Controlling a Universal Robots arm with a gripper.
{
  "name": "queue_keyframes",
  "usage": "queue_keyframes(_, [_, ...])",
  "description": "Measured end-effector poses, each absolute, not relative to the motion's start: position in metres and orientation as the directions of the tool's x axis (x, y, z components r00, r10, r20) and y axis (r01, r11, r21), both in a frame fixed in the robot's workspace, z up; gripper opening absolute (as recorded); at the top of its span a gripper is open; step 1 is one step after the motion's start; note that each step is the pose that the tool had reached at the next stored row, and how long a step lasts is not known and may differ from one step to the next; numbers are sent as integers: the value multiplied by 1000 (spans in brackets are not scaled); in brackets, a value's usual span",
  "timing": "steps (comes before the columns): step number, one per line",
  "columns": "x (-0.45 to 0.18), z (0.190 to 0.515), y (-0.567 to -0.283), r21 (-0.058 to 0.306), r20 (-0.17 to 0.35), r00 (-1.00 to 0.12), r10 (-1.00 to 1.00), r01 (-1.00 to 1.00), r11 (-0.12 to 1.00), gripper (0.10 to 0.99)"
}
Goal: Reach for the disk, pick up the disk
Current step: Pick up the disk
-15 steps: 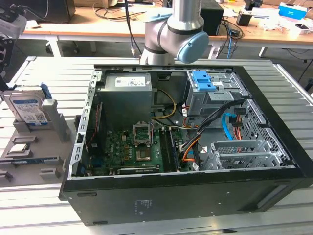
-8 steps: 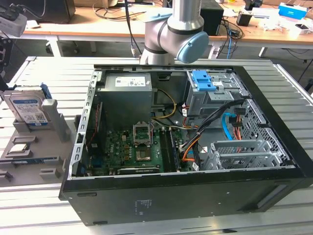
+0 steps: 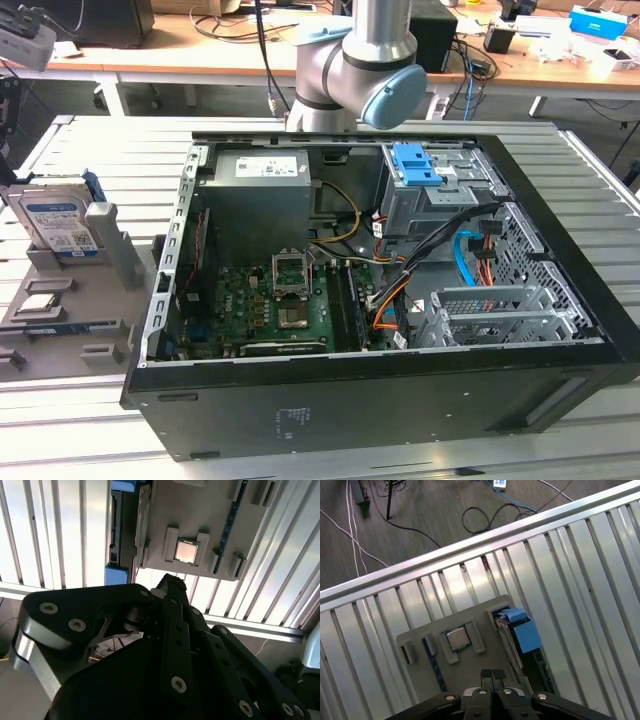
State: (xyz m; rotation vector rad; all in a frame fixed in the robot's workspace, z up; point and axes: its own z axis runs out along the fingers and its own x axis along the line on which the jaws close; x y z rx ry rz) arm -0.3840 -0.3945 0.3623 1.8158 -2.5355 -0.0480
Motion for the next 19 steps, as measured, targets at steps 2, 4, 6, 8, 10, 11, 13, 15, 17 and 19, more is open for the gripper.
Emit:
queue_keyframes(2, [-384, 362, -394, 38, 0, -304, -953, -952, 303, 106])
queue_keyframes(4, [-384, 362, -394, 38, 1, -266, -964, -963, 266, 106])
queue_keyframes(6, [-384, 362, -394, 38, 0, -250, -968, -968, 249, 106])
queue_keyframes(8, [-384, 362, -394, 38, 0, -218, -976, -975, 218, 106])
queue_keyframes(10, [-384, 362, -394, 38, 1, -200, -980, -979, 200, 106])
queue_keyframes(11, [-384, 362, -394, 38, 0, -187, -982, -982, 187, 106])
queue_keyframes(13, [-384, 362, -394, 38, 0, -157, -988, -987, 157, 106])
queue_keyframes(15, [-384, 362, -394, 38, 0, -136, -991, -990, 136, 106])
queue_keyframes(17, [-384, 362, -394, 38, 0, -103, -995, -994, 103, 106])
queue_keyframes(19, [-384, 362, -394, 38, 0, -81, -997, -996, 81, 106])
